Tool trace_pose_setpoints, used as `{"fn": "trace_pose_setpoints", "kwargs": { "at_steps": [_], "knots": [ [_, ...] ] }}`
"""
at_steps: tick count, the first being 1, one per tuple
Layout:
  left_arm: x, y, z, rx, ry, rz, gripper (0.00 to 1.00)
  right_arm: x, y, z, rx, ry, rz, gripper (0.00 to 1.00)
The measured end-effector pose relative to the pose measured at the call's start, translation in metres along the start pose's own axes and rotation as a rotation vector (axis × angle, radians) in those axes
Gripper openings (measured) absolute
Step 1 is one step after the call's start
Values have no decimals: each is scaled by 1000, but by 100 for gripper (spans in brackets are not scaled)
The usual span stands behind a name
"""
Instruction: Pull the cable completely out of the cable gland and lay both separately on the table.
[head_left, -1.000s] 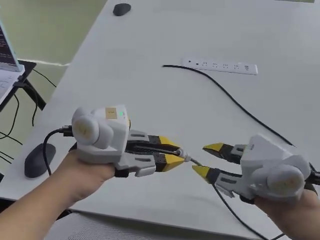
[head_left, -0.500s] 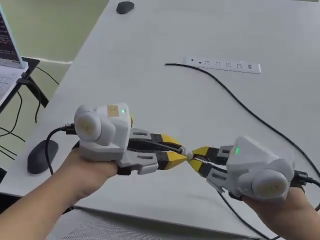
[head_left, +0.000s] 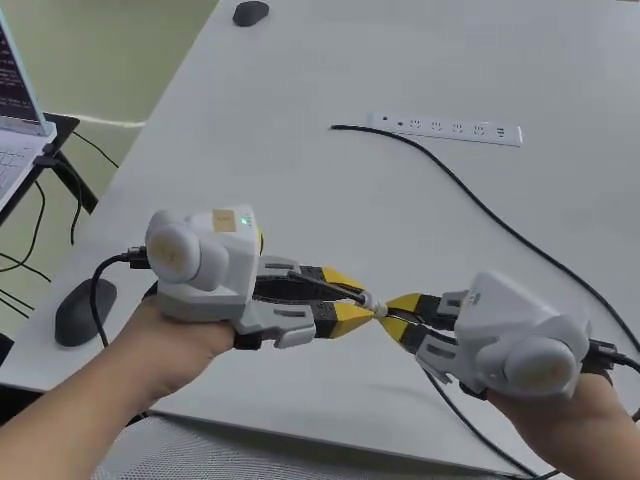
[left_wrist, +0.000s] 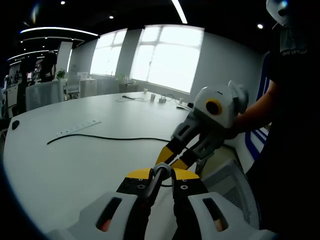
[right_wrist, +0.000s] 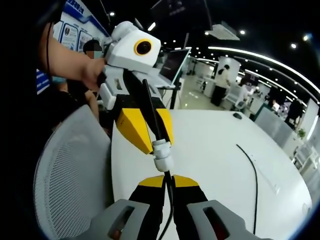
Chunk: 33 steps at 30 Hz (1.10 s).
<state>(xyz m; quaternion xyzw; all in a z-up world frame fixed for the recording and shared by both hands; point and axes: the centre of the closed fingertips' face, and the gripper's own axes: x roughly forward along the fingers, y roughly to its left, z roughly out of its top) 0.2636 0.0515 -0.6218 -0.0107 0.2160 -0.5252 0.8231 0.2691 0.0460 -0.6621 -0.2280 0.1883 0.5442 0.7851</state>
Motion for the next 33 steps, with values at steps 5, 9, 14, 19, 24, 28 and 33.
{"fn": "trace_pose_setpoints", "kwargs": {
  "at_steps": [5, 9, 14, 19, 24, 28, 33],
  "knots": [
    [0, -1, 3, -3, -8, 0, 15, 0, -3, -7, 59, 18, -5, 0],
    [0, 3, 2, -8, -9, 6, 15, 0, -4, -16, 110, 49, -4, 0],
    [0, 2, 1, -15, -13, 4, 15, -4, -4, -33, 174, 85, -9, 0],
    [-1, 2, 0, -13, -12, 5, 15, -7, -6, -46, 296, 113, -18, 0],
    [-1, 2, 0, -15, -13, 2, 15, -9, -10, -55, 332, 129, -33, 0],
    [-1, 2, 0, -15, -14, 1, 15, -13, -14, -65, 373, 146, -55, 0],
    [-2, 2, 0, -15, -20, 7, 15, -18, -17, -76, 437, 164, -77, 0]
  ]
}}
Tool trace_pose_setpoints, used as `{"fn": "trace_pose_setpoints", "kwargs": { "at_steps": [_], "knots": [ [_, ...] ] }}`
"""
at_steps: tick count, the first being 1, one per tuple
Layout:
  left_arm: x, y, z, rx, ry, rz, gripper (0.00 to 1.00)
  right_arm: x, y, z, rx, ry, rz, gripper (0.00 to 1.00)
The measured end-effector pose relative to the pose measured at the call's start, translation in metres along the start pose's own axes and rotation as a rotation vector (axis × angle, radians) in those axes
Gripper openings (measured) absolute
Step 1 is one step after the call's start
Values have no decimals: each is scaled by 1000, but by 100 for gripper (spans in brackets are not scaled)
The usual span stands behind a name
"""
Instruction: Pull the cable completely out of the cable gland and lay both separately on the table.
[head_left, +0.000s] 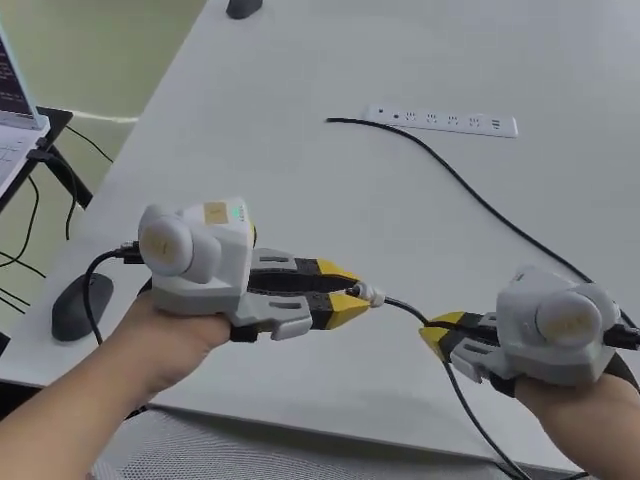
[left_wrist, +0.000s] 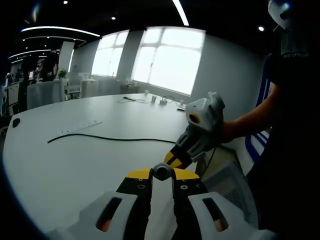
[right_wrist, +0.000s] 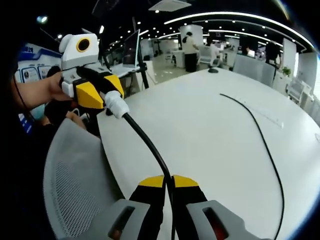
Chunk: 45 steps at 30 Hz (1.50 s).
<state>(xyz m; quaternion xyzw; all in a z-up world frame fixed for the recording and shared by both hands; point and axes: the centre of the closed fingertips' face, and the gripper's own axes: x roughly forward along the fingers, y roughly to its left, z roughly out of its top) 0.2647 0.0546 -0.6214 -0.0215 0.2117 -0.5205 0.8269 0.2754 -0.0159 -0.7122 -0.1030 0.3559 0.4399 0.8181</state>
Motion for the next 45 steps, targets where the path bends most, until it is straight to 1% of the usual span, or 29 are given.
{"fn": "trace_pose_setpoints", "kwargs": {
  "at_steps": [4, 8, 15, 17, 19, 26, 31, 36, 38, 42, 45],
  "knots": [
    [-1, -1, -1, -1, -2, 2, 15, -2, -5, -8, 42, 16, -12, 0],
    [-4, 1, -1, -10, -12, 11, 15, -4, -9, -17, 59, 27, -27, 0],
    [-5, 0, -1, -15, -18, 15, 15, -7, -9, -26, 55, 46, -35, 0],
    [-6, 0, -1, -17, -19, 18, 15, -7, -11, -29, 46, 52, -44, 0],
    [-5, -2, -2, -19, -17, 15, 15, -8, -12, -29, 56, 49, -44, 0],
    [-4, -7, -6, -16, -7, 9, 15, -11, -12, -27, 35, 44, -45, 0],
    [-3, -8, -6, -16, -11, 6, 15, -12, -13, -24, 26, 40, -51, 0],
    [-3, -8, -6, -28, -20, 4, 15, -12, -11, -19, -6, 43, -50, 0],
    [-3, -8, -7, -28, -23, 2, 15, -11, -9, -18, -16, 46, -48, 0],
    [-1, -7, -14, -28, -18, -2, 15, -6, -6, -15, -51, 59, -52, 0],
    [0, -5, -18, -35, -20, -7, 15, -3, -3, -9, -71, 67, -50, 0]
  ]
}}
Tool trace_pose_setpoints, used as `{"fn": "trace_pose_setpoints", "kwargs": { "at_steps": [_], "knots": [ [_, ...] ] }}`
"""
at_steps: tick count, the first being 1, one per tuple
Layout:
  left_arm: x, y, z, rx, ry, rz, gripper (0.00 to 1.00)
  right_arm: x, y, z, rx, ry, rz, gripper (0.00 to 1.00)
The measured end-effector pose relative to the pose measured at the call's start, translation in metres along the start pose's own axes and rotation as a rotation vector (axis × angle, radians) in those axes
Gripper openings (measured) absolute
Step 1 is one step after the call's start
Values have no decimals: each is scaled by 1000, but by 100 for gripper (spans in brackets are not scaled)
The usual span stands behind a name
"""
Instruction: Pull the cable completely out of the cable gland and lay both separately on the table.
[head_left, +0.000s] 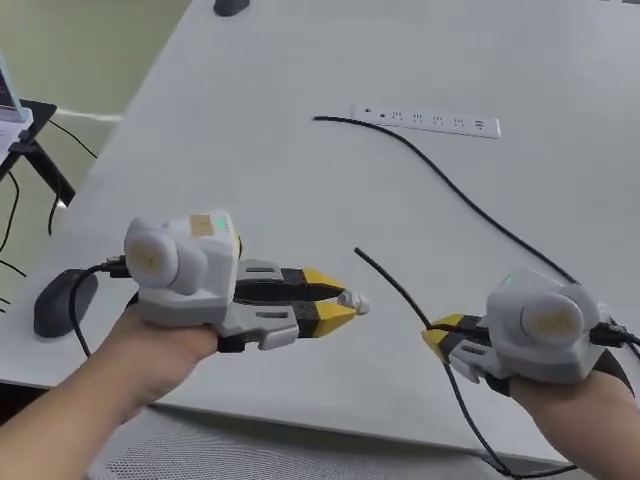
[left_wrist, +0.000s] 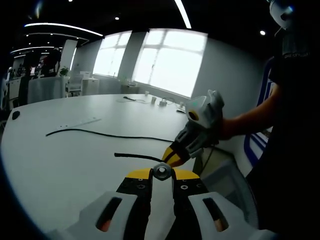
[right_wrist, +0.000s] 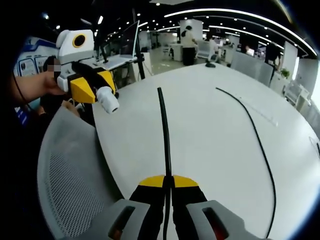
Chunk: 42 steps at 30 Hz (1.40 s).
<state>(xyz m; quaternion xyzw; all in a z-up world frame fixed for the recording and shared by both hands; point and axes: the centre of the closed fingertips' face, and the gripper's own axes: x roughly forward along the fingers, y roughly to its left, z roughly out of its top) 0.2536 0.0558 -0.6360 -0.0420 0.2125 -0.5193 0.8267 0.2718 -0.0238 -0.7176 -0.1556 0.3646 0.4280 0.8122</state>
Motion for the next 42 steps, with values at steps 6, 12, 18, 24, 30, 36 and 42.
{"fn": "trace_pose_setpoints", "kwargs": {
  "at_steps": [6, 12, 18, 24, 30, 36, 42],
  "knots": [
    [0, 5, -5, -10, -8, -3, 15, 4, -1, 14, -45, 7, -6, 0],
    [-3, 13, -13, -12, -3, -6, 15, 5, -12, 33, -36, -9, -14, 0],
    [-7, 19, -22, -15, 1, -9, 15, 10, -16, 46, -21, -19, -10, 0],
    [-14, 30, -34, -27, 1, -7, 15, 25, -17, 60, -66, 4, -9, 0],
    [-21, 40, -43, -23, -2, -4, 15, 43, -14, 71, -118, 27, -4, 0],
    [-29, 54, -58, -27, 11, 7, 15, 63, -14, 87, -126, 26, -16, 0],
    [-38, 65, -66, -28, 2, 7, 15, 85, -11, 93, -138, 40, -1, 0]
  ]
}}
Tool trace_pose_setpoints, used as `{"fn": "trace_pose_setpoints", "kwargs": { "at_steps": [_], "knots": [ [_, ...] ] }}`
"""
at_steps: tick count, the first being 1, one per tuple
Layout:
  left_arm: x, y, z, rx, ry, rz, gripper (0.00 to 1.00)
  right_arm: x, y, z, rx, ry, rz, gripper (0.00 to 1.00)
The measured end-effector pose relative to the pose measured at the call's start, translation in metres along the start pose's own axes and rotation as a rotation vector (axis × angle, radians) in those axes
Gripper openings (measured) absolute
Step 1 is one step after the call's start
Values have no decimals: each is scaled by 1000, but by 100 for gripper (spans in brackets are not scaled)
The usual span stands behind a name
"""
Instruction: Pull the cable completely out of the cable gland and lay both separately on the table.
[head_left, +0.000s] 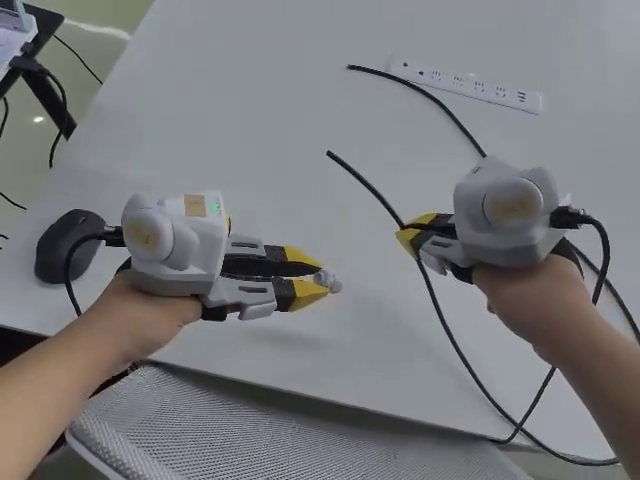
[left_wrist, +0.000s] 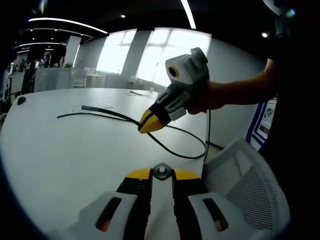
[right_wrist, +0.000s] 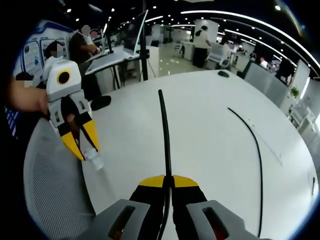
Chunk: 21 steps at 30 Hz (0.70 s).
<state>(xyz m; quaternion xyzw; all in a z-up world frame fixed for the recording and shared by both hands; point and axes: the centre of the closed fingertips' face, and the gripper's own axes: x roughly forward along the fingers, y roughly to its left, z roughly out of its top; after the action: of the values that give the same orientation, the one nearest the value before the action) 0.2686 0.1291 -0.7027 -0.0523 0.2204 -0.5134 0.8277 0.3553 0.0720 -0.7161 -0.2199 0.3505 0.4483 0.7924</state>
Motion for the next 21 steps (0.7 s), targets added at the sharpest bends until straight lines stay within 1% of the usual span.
{"fn": "trace_pose_setpoints", "kwargs": {
  "at_steps": [3, 5, 6, 8, 9, 12, 14, 16, 18, 19, 20, 21],
  "knots": [
    [-3, 7, -5, 11, -2, 7, 15, 12, 0, 3, -8, 5, 14, 0],
    [-5, 13, -11, 17, 5, 13, 15, 20, 1, 5, -31, 7, 16, 0],
    [-6, 15, -13, 12, 6, 13, 15, 25, 3, 7, -42, 9, 21, 0],
    [-9, 20, -13, -7, -7, 16, 15, 32, 4, 8, -60, 13, 23, 0],
    [-11, 25, -14, -13, -11, 24, 15, 38, 4, 10, -84, 13, 25, 0],
    [-16, 32, -15, -30, -17, 34, 15, 49, 12, 13, -124, 15, 45, 0],
    [-18, 37, -18, -50, -21, 35, 15, 58, 17, 14, -160, 23, 58, 0],
    [-20, 41, -23, -47, -8, 41, 15, 68, 21, 13, -178, 26, 70, 0],
    [-21, 45, -27, -54, -2, 45, 15, 74, 25, 10, -203, 47, 85, 0],
    [-22, 47, -32, -50, 7, 52, 15, 78, 27, 10, -226, 56, 84, 0],
    [-23, 49, -39, -35, 34, 58, 15, 82, 31, 11, -239, 54, 92, 0],
    [-23, 49, -43, -42, 38, 60, 15, 84, 33, 11, -238, 53, 98, 0]
  ]
}}
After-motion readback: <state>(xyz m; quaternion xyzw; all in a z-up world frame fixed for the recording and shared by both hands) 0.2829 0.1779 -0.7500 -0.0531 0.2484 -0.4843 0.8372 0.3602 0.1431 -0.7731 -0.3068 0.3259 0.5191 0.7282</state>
